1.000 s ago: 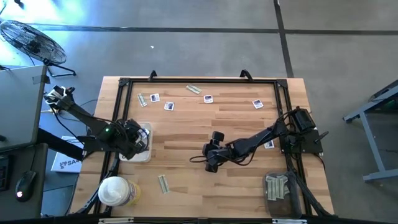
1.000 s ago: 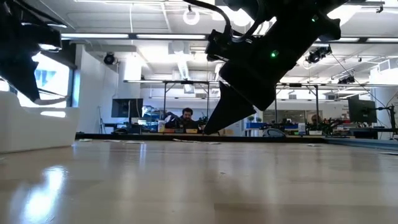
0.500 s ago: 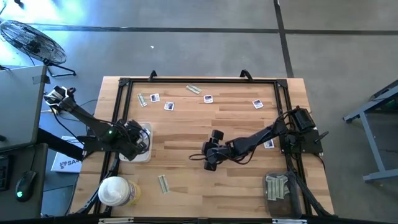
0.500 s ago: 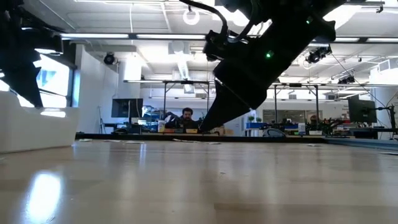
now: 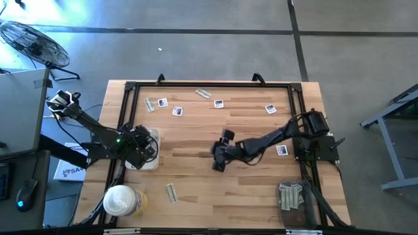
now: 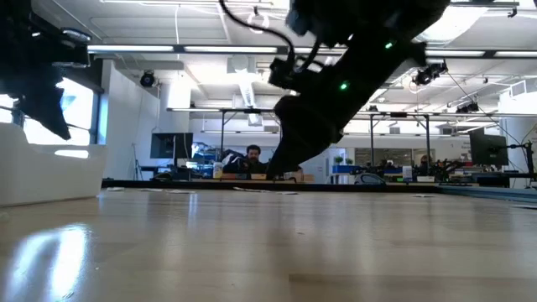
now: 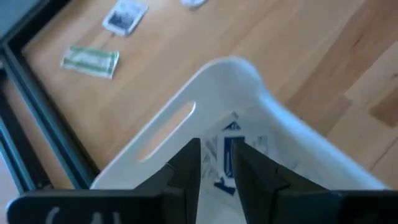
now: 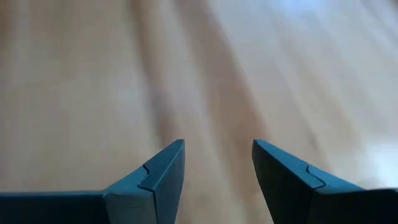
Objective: Pick & Place First Aid Supplies
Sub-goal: Put the blue alcohol pad into the white bin
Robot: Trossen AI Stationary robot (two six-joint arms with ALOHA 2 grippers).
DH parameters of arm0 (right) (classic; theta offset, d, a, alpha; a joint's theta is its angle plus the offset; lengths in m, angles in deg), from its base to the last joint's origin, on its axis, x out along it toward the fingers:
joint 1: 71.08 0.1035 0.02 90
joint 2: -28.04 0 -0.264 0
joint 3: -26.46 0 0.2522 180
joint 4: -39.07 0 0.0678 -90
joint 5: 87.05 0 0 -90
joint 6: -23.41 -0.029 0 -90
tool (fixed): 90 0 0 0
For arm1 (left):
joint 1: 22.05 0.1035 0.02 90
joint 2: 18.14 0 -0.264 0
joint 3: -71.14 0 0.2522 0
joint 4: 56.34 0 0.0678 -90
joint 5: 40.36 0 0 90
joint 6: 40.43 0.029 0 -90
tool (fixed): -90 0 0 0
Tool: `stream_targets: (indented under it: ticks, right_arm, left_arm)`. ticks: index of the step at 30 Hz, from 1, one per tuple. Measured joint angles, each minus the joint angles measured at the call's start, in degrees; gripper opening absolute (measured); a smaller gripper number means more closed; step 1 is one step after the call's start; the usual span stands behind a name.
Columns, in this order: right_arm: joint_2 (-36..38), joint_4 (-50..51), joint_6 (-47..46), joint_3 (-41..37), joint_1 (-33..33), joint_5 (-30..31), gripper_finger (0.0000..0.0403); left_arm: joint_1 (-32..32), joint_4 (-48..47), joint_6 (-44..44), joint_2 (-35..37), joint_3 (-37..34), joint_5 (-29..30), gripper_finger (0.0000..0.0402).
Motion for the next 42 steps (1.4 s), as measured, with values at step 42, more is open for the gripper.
stream_targets:
  ticks: [42]
  right_arm:
    - [-11.76,11.3,8.62,16.18,-37.45,-21.3,0.0183]
  left_arm:
    - [-0.02,2.18,7.25,0.05,7.82,14.25,0.0087]
